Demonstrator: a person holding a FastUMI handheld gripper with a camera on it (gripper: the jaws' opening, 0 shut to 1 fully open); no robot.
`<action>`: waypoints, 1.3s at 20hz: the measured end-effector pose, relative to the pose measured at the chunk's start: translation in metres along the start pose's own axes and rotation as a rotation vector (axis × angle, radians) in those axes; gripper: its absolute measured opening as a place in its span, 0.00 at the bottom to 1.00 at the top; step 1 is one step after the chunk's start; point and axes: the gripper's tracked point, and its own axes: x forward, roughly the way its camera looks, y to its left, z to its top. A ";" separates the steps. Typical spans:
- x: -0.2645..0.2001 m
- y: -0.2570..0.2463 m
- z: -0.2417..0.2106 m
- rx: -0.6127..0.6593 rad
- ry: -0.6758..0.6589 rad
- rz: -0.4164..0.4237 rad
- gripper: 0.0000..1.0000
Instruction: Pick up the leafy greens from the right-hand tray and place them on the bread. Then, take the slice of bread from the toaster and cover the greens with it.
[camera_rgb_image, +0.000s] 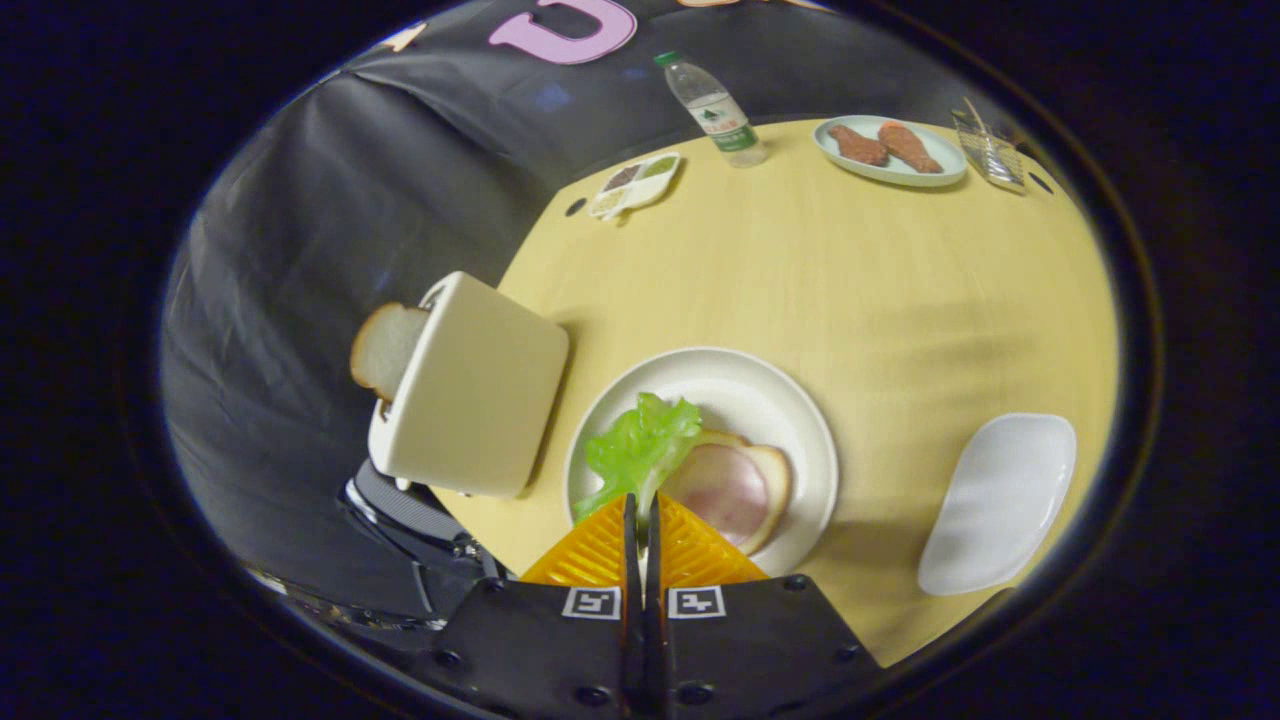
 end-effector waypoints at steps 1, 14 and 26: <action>0.002 -0.008 -0.005 -0.004 0.014 -0.027 0.04; -0.013 -0.038 -0.017 -0.066 -0.008 -0.153 0.41; -0.069 -0.028 0.024 0.011 -0.176 -0.155 0.97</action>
